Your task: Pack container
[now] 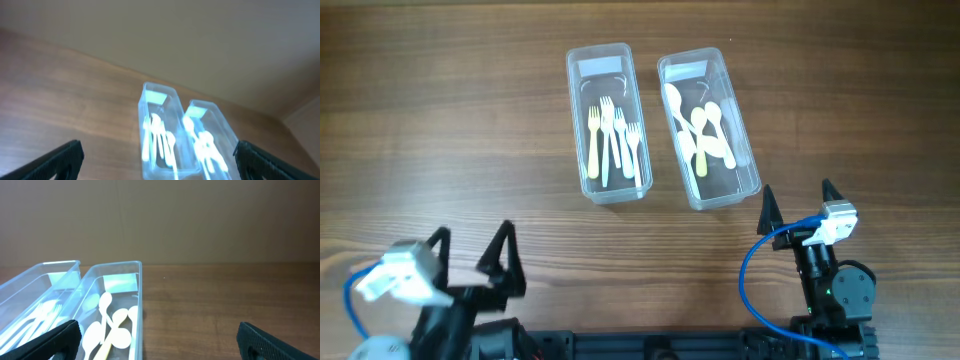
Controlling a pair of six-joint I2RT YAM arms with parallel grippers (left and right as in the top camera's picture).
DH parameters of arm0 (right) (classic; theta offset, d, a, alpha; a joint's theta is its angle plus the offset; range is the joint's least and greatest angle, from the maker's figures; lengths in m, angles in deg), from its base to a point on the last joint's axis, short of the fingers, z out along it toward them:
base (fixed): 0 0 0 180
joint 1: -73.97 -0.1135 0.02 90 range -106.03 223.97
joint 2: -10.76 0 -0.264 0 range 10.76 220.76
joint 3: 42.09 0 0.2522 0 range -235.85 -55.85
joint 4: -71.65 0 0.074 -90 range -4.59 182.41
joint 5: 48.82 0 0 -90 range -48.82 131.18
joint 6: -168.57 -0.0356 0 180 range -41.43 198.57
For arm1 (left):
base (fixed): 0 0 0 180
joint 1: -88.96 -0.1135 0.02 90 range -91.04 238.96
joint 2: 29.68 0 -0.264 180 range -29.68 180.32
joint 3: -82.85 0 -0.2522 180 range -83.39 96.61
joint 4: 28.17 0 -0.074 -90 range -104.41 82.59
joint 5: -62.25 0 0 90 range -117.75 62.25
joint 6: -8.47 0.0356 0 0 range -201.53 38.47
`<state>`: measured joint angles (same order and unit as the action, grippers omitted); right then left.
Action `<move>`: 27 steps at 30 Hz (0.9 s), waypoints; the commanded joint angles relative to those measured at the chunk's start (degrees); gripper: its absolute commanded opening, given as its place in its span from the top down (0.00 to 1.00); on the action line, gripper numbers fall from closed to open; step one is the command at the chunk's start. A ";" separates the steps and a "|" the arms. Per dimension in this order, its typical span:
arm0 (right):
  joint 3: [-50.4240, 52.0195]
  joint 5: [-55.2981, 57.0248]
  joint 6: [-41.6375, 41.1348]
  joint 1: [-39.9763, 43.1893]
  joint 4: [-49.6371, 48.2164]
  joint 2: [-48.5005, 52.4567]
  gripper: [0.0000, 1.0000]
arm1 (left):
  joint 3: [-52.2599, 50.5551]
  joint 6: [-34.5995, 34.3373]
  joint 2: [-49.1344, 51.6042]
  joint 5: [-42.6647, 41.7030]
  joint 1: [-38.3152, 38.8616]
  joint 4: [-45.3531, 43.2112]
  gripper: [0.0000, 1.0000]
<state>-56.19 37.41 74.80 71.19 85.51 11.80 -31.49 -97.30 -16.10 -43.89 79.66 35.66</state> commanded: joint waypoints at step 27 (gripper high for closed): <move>0.02 0.83 0.61 0.24 -0.20 -0.44 0.00 | -42.58 18.56 -12.94 0.35 3.69 -32.06 0.00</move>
<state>-56.19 37.41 74.99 71.19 85.47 11.80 -71.60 -80.16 -27.84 -43.67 83.02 5.01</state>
